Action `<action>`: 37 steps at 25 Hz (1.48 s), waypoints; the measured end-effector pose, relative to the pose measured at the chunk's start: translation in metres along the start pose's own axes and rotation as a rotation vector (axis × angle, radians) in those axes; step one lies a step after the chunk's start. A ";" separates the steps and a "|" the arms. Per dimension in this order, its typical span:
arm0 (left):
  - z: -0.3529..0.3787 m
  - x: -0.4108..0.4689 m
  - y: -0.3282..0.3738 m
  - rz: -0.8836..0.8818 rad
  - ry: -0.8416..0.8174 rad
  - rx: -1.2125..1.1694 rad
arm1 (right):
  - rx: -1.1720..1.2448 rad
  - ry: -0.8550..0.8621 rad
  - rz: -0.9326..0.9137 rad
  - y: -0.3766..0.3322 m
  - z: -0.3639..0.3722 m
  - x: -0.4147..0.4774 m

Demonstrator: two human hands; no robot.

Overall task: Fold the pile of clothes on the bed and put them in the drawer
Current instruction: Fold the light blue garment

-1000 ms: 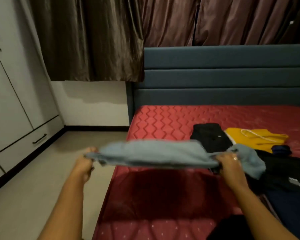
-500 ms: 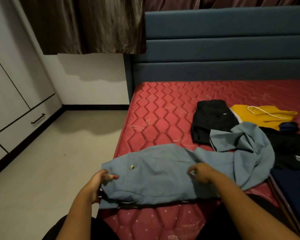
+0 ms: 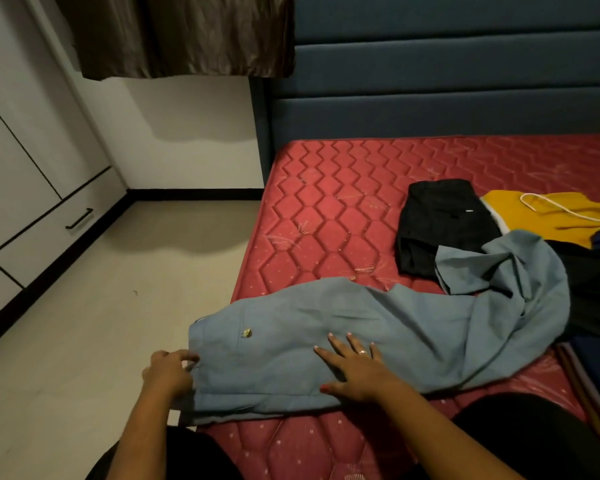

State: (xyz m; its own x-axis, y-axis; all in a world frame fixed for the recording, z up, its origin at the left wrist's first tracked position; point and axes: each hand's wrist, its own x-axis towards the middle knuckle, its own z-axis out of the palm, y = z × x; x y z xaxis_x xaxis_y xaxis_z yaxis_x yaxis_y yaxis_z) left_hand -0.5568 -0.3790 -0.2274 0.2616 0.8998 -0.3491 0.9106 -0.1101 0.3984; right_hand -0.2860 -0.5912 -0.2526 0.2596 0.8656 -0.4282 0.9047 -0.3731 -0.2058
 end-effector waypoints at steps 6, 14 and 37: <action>0.074 -0.040 0.129 0.576 0.199 0.140 | 0.117 0.157 0.252 0.081 -0.041 -0.011; 0.178 -0.100 0.254 0.878 -0.327 0.495 | 0.486 0.421 0.945 0.180 -0.046 -0.065; 0.117 -0.081 0.289 0.028 -0.665 -1.331 | 0.241 0.645 0.085 0.082 -0.081 -0.064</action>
State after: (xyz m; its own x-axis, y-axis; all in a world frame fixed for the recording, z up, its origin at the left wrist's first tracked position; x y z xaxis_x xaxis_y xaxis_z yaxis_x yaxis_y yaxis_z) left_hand -0.2778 -0.5330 -0.1833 0.7020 0.5107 -0.4964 0.0454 0.6635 0.7468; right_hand -0.2012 -0.6501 -0.1703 0.5427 0.8279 0.1416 0.7914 -0.4477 -0.4162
